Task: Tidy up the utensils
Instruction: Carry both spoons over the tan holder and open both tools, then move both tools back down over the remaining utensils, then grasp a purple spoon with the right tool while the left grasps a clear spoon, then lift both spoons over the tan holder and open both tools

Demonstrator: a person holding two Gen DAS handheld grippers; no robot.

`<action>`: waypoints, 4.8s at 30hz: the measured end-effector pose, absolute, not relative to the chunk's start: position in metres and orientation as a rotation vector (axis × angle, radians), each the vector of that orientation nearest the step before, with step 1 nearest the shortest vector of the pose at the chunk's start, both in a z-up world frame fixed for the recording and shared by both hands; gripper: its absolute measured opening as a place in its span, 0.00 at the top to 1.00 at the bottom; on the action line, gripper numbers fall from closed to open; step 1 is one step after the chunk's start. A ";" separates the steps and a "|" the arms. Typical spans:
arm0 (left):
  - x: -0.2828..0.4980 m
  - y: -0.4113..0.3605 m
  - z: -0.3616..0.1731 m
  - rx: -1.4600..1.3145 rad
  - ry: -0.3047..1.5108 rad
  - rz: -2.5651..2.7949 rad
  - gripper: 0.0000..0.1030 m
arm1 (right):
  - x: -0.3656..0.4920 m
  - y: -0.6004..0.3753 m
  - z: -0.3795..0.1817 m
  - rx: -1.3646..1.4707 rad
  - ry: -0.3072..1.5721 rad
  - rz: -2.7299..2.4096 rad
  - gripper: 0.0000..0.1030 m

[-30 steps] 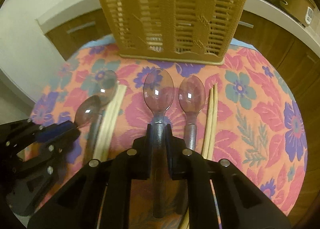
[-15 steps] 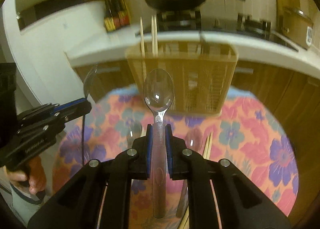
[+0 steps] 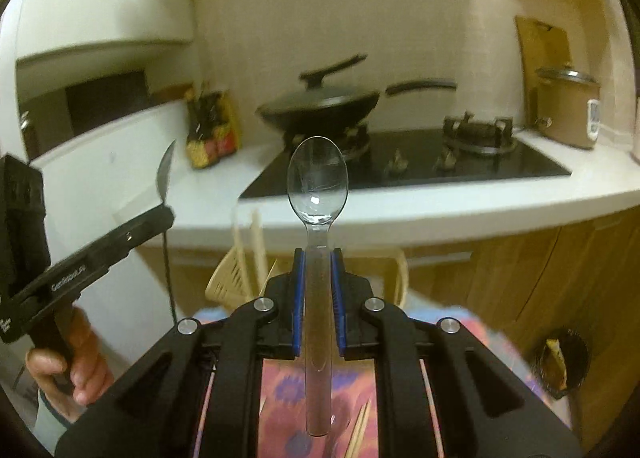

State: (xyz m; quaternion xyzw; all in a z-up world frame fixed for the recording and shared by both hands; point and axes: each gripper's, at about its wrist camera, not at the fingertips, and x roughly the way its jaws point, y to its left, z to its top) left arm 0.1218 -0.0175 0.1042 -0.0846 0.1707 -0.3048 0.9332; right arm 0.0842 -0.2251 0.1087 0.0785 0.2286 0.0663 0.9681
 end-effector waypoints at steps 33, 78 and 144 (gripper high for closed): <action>0.164 -0.022 0.061 -0.153 0.278 -0.578 0.78 | 0.129 -0.265 0.071 0.248 0.365 0.094 0.72; 0.062 -0.020 -0.089 0.078 0.855 -0.491 0.69 | 0.028 -0.183 -0.078 0.096 0.879 0.111 0.79; 0.092 -0.019 0.091 -0.069 0.405 -0.578 0.99 | 0.040 -0.224 0.088 0.193 0.516 0.234 0.90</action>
